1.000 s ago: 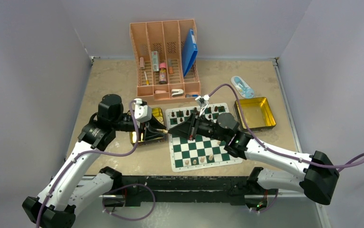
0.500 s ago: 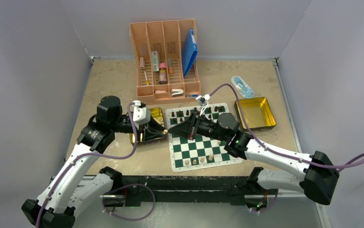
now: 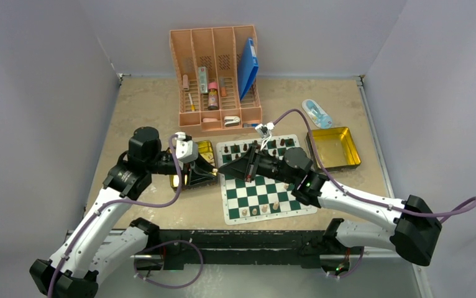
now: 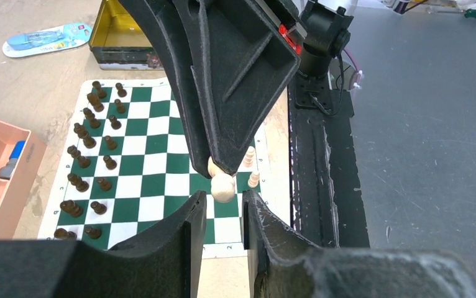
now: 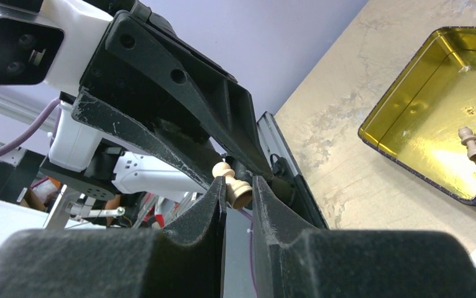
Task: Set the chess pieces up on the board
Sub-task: Place the chess piece on the chessboard.
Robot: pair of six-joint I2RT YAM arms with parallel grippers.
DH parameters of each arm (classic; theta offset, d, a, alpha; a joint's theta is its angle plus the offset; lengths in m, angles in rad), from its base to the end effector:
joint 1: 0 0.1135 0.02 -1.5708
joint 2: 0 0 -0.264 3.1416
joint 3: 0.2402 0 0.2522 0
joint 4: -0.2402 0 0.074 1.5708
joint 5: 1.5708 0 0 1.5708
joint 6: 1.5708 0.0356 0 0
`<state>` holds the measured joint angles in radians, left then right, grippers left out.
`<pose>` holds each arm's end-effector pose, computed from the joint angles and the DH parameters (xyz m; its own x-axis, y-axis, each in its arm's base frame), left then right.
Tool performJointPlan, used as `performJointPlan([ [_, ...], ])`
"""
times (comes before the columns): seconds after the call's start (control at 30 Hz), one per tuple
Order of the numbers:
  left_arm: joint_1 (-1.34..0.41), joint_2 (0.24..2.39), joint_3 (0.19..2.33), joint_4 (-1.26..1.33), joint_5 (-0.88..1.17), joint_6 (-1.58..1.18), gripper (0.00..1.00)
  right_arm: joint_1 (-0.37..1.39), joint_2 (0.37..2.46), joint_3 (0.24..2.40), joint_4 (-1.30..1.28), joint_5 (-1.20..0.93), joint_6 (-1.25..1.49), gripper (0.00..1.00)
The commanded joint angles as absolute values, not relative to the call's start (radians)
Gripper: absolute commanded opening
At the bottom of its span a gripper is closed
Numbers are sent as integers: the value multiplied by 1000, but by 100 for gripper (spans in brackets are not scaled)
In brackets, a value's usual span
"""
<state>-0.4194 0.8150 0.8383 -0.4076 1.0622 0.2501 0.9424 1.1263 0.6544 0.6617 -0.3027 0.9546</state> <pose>0.1400 -0.0964 0.3371 -0.0996 0.1764 -0.9793 0.9934 0.0736 -0.0878 0.1431 0.2149 0.3143 -0.7065 0.3529 -0.6134 -0.6362 0.0629 0.7689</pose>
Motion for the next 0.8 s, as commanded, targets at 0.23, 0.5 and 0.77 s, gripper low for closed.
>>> performJointPlan([
  [0.23, -420, 792, 880, -394, 1067, 237, 29, 944, 1145, 598, 822, -318, 1017, 0],
  [0.5, -420, 805, 860, -407, 1088, 253, 28, 945, 1145, 570, 853, -342, 1043, 0],
  [0.77, -420, 821, 834, -359, 1124, 245, 18, 944, 1139, 574, 856, -338, 1051, 0],
])
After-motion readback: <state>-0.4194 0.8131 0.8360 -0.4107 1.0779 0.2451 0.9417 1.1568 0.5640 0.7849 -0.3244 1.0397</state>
